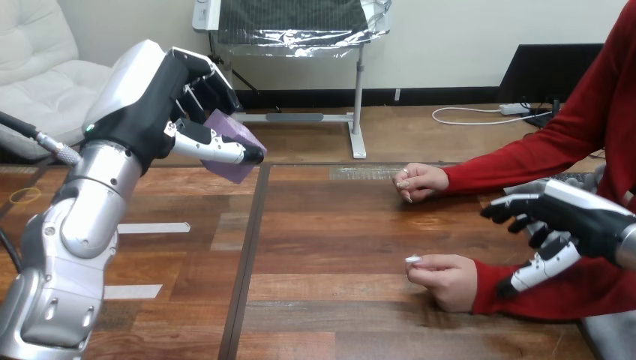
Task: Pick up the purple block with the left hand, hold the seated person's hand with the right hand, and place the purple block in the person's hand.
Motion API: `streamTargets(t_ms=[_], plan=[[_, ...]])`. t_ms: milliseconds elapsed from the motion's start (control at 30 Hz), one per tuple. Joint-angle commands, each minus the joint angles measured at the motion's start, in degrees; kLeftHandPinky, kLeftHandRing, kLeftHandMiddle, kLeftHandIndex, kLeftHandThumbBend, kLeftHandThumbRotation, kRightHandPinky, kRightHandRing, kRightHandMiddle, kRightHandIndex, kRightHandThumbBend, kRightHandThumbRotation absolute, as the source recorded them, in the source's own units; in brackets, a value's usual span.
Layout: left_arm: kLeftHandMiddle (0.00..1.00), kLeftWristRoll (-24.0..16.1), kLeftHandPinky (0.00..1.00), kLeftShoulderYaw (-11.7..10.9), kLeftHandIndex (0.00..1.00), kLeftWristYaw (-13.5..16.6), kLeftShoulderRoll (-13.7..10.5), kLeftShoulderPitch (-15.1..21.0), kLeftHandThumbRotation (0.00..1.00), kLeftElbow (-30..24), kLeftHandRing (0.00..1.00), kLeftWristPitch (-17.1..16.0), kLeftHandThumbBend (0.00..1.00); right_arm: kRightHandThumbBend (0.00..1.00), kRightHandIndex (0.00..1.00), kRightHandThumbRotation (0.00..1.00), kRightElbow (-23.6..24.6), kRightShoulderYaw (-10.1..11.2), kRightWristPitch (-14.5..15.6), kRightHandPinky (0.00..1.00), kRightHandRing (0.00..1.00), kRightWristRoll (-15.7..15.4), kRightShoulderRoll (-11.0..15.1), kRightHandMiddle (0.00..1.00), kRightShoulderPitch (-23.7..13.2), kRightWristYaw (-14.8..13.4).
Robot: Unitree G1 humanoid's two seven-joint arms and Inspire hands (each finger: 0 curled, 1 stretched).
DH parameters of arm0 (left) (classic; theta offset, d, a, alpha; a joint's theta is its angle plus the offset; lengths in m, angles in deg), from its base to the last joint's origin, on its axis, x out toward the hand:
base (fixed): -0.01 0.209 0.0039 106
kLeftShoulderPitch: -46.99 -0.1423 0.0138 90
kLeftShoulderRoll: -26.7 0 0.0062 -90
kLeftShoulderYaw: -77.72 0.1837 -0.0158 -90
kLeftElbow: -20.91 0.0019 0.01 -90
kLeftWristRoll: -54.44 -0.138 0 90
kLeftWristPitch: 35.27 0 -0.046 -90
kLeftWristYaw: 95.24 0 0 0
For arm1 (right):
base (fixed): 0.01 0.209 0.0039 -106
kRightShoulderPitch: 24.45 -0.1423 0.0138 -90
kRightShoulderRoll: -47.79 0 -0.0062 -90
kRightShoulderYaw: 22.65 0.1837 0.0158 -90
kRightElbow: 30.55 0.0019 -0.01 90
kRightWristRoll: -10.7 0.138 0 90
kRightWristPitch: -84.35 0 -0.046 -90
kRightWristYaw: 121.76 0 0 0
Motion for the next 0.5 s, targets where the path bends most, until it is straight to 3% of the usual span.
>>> streamTargets(t_ms=[0,467], plan=[[0.4,0.6,0.3,-1.93,0.4,0.11,0.49,1.6,0.0,-2.73,0.34,-0.88,0.84,1.0,0.87,0.24,-1.54,-0.86,-1.4,0.7,0.83,-0.4,0.38,0.87,-6.09,-1.48],[0.39,1.55,0.31,-2.16,0.4,-0.29,0.39,1.54,0.0,-3.51,0.34,-0.48,0.85,1.0,0.88,0.27,-3.98,-3.46,0.1,0.71,0.85,-2.8,-0.49,0.89,-6.45,-2.49]])
